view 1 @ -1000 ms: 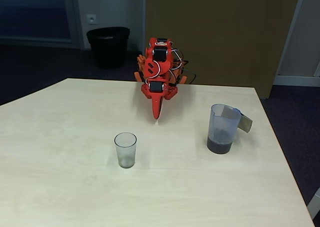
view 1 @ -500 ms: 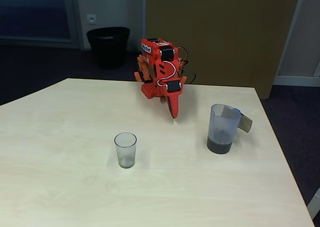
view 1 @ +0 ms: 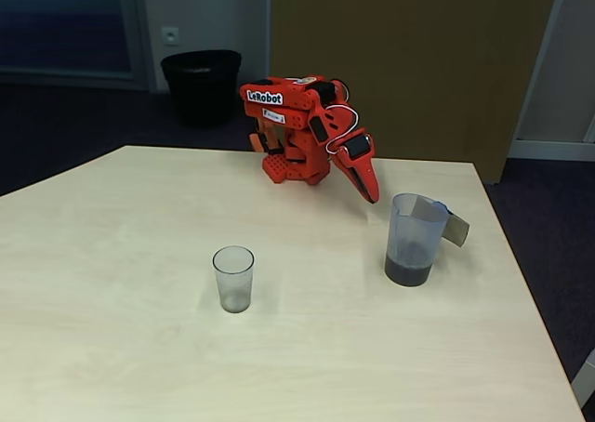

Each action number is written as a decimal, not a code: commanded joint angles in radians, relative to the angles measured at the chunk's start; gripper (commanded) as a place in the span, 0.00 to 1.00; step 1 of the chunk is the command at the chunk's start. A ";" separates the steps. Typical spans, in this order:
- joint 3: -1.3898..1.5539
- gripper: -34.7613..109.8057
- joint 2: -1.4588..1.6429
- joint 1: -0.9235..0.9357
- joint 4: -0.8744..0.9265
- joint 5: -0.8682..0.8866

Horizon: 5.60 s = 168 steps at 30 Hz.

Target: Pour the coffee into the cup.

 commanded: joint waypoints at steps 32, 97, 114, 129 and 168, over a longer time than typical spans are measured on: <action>0.006 0.24 -0.057 -0.003 -0.087 1.256; -0.250 0.36 -1.227 -0.066 -1.505 1.393; -0.367 0.36 -1.513 -0.049 -1.703 1.381; -0.423 0.36 -1.644 -0.031 -1.801 1.359; -0.442 0.24 -1.704 0.137 -1.899 1.172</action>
